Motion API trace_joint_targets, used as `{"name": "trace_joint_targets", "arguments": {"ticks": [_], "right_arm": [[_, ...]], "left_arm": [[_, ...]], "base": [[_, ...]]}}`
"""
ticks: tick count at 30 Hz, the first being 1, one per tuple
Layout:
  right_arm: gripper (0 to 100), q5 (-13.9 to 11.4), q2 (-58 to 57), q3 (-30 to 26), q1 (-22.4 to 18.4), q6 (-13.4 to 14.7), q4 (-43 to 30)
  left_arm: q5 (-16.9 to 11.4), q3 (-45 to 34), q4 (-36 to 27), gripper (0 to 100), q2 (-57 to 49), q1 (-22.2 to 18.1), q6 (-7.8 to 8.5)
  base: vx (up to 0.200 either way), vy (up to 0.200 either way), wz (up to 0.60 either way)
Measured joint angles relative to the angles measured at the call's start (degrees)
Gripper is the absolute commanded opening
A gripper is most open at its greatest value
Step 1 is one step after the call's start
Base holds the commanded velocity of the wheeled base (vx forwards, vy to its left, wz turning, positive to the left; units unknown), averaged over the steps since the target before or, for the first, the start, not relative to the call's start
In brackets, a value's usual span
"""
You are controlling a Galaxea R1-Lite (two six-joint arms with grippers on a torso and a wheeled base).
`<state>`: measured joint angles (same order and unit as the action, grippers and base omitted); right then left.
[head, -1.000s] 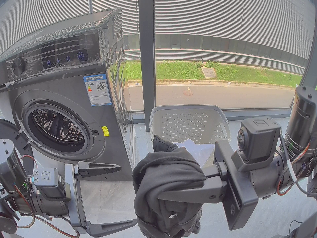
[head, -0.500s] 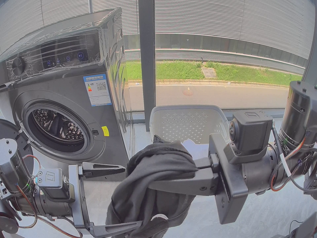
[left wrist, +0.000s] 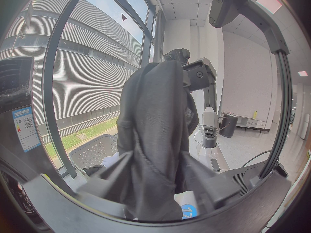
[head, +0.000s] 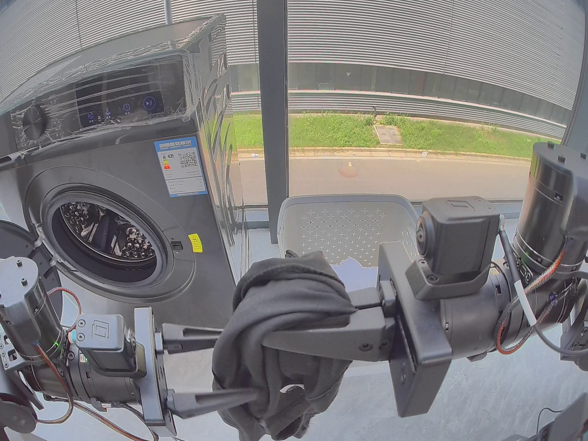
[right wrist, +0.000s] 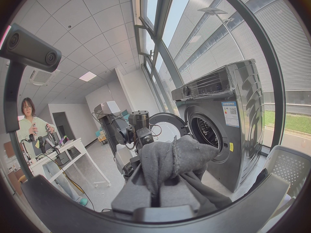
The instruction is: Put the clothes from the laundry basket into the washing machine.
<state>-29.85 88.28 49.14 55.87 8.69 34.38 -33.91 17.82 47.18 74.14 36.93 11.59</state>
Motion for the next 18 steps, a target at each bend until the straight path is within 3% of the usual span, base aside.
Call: {"name": "trace_joint_targets", "arguments": {"ticks": [18], "right_arm": [[0,0.09,-0.09,0.96,2.10,0.00,-0.02]], "left_arm": [[-0.02,0.52,0.09,0,0.80,0.00,0.01]], "base": [[0.000,0.000,0.00]]}}
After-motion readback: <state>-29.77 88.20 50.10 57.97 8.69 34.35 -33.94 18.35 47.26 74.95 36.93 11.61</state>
